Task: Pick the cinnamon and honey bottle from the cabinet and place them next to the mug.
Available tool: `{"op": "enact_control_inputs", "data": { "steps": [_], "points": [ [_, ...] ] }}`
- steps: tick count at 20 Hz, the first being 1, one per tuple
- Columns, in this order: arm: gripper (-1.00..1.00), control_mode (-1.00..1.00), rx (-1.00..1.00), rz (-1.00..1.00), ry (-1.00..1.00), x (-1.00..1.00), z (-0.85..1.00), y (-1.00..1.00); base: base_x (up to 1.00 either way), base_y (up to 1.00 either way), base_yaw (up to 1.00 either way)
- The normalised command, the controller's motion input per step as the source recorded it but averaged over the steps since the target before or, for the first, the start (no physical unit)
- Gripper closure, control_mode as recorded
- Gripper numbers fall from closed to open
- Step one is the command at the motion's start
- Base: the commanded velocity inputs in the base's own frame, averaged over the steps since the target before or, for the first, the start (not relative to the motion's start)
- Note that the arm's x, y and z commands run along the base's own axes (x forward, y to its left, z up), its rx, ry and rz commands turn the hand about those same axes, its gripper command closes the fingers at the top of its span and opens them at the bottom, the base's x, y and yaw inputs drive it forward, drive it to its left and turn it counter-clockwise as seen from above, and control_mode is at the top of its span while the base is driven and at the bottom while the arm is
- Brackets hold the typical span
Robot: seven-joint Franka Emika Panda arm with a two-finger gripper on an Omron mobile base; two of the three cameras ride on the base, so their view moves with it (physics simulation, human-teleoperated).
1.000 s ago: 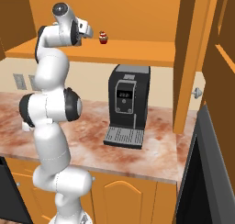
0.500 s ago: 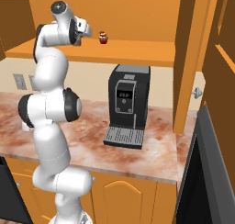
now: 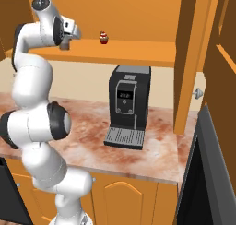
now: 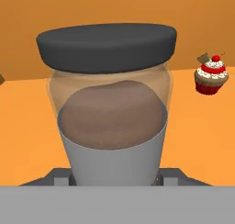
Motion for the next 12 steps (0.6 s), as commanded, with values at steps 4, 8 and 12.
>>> {"op": "enact_control_inputs", "data": {
  "steps": [4,8,12],
  "points": [
    [1.00,-1.00,0.00,0.05,0.00,-1.00,-0.04,0.14,0.00,0.00,0.00],
    [1.00,-1.00,0.00,0.10,0.00,-1.00,-0.06,0.11,0.00,0.00,0.00],
    [1.00,-1.00,0.00,0.19,0.00,-0.89,-0.26,0.05,0.00,0.00,0.00]
  ]
}}
